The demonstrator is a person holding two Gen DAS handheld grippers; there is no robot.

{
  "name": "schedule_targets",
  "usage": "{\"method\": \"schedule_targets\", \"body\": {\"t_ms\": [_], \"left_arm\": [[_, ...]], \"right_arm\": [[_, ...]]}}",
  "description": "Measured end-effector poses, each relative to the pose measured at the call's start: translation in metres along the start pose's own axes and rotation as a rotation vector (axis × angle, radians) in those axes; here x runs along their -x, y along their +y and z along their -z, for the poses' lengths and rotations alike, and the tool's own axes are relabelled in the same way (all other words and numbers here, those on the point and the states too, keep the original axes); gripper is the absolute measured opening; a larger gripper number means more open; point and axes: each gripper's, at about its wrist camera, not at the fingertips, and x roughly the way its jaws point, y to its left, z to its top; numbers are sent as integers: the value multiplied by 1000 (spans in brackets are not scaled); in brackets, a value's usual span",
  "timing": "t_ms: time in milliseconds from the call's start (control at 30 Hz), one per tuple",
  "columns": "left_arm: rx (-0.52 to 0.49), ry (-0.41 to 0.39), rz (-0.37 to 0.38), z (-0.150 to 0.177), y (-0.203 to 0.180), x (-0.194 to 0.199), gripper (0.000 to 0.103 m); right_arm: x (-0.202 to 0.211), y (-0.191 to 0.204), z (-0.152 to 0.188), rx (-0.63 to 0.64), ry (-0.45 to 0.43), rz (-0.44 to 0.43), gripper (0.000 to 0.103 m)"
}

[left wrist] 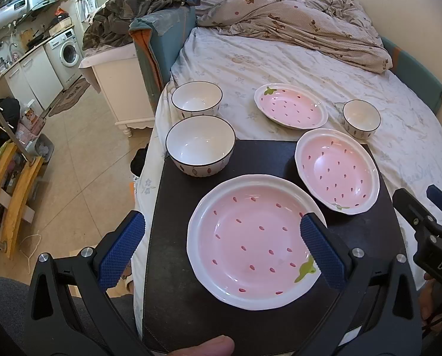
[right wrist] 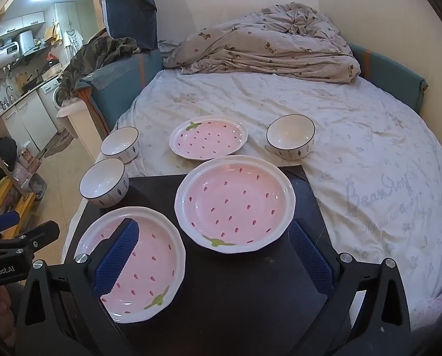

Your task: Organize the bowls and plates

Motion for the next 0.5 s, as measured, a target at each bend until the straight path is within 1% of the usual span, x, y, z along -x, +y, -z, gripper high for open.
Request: {"method": "schedule_targets", "body": {"t_ms": [500], "left_arm": [[1, 2, -2, 0, -1, -1, 103]], "right_arm": [[-1, 0, 1, -2, 0, -5, 103]]}}
